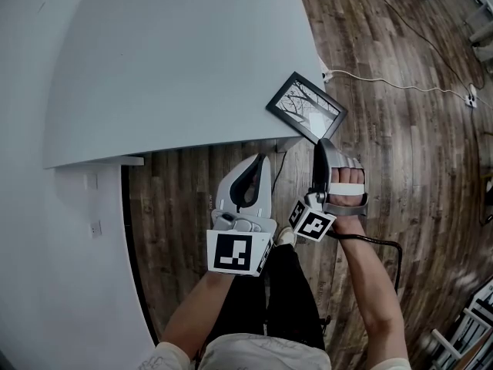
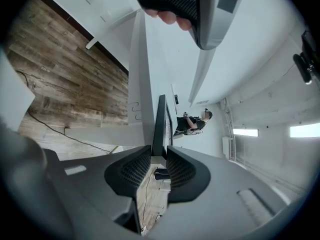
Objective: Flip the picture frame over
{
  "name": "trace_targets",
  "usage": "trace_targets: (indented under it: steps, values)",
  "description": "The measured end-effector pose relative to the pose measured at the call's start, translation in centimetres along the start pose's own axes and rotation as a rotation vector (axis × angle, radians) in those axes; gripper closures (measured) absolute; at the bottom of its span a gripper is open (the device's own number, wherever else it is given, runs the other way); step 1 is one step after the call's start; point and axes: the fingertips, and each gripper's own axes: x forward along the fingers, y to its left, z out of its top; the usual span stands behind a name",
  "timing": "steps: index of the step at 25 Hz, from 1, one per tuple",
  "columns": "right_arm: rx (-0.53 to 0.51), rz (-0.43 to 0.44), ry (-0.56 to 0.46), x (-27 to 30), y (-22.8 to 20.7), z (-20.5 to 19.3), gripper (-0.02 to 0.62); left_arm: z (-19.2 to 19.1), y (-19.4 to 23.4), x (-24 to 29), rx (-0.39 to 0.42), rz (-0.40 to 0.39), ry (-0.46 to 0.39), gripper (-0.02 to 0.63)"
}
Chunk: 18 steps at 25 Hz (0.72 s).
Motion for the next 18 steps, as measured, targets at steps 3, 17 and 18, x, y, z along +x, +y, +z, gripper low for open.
trace_targets:
  steps: [3, 17, 18]
  values:
    - [0.000, -0.009, -0.003, 0.0, -0.3, 0.1, 0.492, -0.2, 0.0, -0.1, -0.002, 0.001, 0.009, 0.606]
    - [0.048, -0.082, -0.080, -1.2, -2.6, 0.9, 0.506, 0.3, -0.5, 0.1, 0.007, -0.004, 0.006, 0.606]
    - [0.048, -0.078, -0.075, -1.1, -2.5, 0.7, 0.506, 0.6, -0.6, 0.2, 0.003, -0.002, -0.005, 0.606]
